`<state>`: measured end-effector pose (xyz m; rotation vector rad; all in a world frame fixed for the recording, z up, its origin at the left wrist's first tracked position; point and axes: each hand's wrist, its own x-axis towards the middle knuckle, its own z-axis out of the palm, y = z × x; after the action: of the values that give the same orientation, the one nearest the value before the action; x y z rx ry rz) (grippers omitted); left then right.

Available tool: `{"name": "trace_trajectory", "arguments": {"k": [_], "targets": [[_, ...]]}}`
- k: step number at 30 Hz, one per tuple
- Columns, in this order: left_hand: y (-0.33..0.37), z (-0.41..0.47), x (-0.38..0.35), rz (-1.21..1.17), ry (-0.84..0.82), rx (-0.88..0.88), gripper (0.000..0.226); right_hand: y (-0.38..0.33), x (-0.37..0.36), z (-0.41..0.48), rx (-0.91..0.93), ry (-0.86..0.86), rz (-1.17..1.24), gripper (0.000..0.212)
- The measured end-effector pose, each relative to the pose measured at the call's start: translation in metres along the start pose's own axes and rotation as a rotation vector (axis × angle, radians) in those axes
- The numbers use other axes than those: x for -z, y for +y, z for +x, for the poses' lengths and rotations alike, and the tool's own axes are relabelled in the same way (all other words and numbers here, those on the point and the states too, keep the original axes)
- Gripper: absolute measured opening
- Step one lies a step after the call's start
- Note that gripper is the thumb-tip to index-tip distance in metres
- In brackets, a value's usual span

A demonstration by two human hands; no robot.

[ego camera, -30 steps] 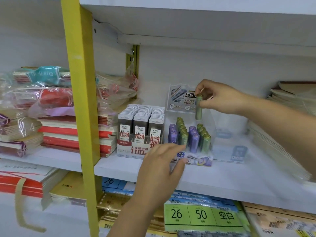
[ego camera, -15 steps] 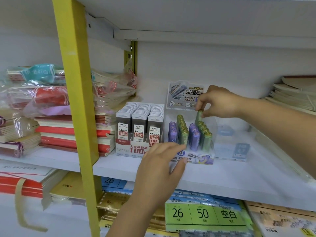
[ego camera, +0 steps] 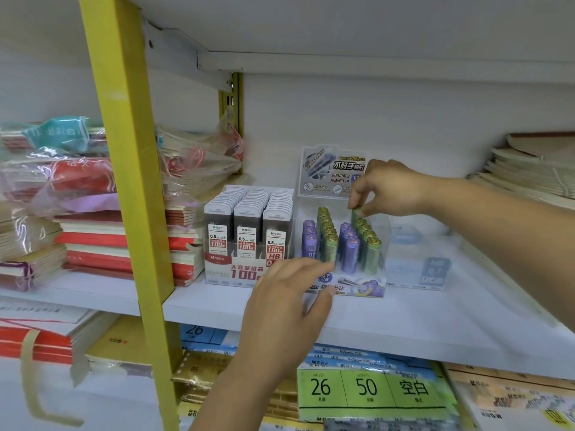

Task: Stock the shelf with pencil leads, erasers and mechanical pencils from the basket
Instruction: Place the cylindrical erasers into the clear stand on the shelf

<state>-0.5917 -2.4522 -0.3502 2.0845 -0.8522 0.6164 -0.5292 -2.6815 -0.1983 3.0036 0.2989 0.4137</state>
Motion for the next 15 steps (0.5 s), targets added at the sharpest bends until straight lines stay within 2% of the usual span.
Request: {"name": "trace_trajectory", "arguments": {"k": [6, 11, 15], "targets": [[-0.001, 0.000, 0.000, 0.008, -0.002, -0.001, 0.032, -0.003, -0.002, 0.001, 0.012, -0.101, -0.084, 0.015], [0.003, -0.004, 0.002, -0.106, 0.013, 0.032, 0.032, -0.022, 0.007, -0.029, -0.014, 0.109, 0.064, 0.021], [0.017, -0.031, 0.009, -0.133, 0.219, -0.010, 0.024, -0.066, 0.004, -0.094, 0.053, 0.300, 0.346, 0.020]]}}
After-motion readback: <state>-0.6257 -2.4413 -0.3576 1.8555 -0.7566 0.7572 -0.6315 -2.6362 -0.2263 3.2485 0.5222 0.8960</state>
